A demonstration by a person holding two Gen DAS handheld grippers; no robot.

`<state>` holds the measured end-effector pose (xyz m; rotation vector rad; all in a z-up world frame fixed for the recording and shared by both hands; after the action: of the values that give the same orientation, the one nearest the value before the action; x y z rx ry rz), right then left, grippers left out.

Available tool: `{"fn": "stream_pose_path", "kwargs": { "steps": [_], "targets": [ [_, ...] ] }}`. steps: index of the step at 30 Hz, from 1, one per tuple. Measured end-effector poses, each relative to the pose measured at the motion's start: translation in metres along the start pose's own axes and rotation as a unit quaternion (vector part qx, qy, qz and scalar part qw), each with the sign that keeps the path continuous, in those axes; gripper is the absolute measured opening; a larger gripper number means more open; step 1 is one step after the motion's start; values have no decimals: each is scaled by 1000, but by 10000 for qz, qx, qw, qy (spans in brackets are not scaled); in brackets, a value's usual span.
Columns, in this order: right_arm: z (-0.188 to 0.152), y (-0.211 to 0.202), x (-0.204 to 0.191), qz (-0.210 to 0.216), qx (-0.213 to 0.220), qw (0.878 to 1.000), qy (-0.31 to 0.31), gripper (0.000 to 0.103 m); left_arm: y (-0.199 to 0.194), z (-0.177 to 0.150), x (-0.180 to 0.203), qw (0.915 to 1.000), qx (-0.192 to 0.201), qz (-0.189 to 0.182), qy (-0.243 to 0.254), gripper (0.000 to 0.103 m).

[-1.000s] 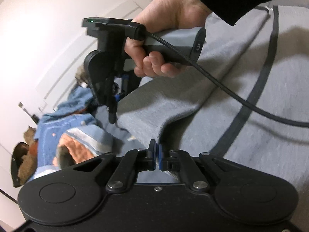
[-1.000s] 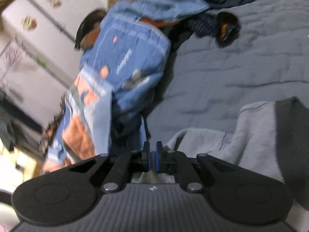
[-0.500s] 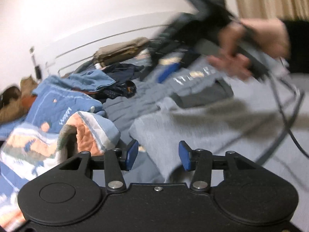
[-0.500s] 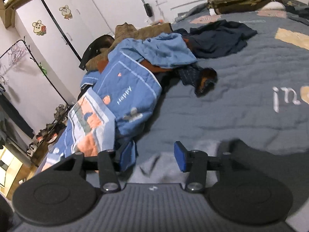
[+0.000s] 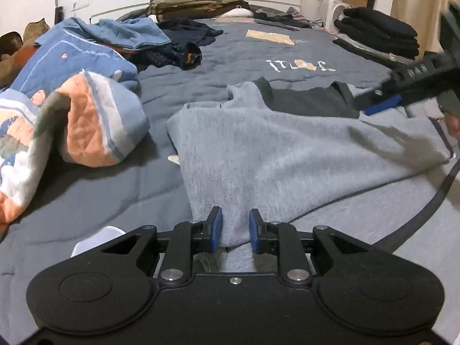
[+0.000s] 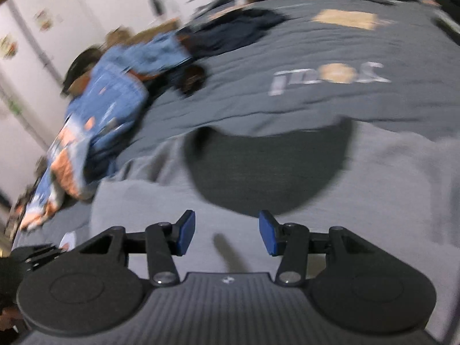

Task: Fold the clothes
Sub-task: 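Release the sweatshirt with both grippers and lift them away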

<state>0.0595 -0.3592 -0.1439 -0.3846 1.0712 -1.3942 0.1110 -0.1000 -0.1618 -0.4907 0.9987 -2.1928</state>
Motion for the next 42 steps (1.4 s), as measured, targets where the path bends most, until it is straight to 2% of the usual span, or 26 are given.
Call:
{"fn": "stream_pose_path", "kwargs": {
  "steps": [4,7,11,18,20,26,31,34,36,37,40,42],
  "targets": [
    [-8,-31,36,-170,394,9984,378,48,-25,10,-12,9989,431,81,-156,22],
    [-15,-48,54,-28,729,9946,738,48,-37,25,-20,9967,738,65,-318,22],
    [-12,-55,60,245,991,9906,910,48,-37,42,-14,9967,799,107,56,22],
    [-3,-62,52,436,1101,9903,727,49,-6,85,-18,9957,476,193,770,24],
    [-1,-63,48,475,1092,9908,644,49,8,98,-20,9940,372,236,1001,31],
    [3,-63,35,580,1035,9922,388,49,66,130,-26,9864,-113,311,1611,31],
    [2,-58,30,697,935,9928,277,49,110,135,-29,9823,-616,56,1769,31],
    [2,-55,33,747,896,9925,369,49,122,132,-26,9795,-906,-309,1770,31],
    [2,-54,36,747,880,9924,421,49,125,128,-23,9767,-960,-411,1873,31],
    [1,-53,37,718,879,9926,425,49,126,127,-22,9763,-985,-457,1874,29],
    [-1,-51,38,696,829,9929,487,49,124,125,-25,9782,-909,-560,1782,9],
    [-2,-50,36,733,807,9930,461,49,117,129,-40,9860,-647,-298,1508,6]
  ]
}}
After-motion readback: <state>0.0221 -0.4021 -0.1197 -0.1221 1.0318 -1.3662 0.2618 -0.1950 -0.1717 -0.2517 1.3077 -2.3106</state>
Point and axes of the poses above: each gripper's, at about its wrist camera, not at the fingertips, and y roughly the way its jaws point, x to its right, z to its top, the point moved 8 cm from there along y, roughly the way its jaws point, and after that the axes turned 7 degrees about -x, right-handed, at the moved point
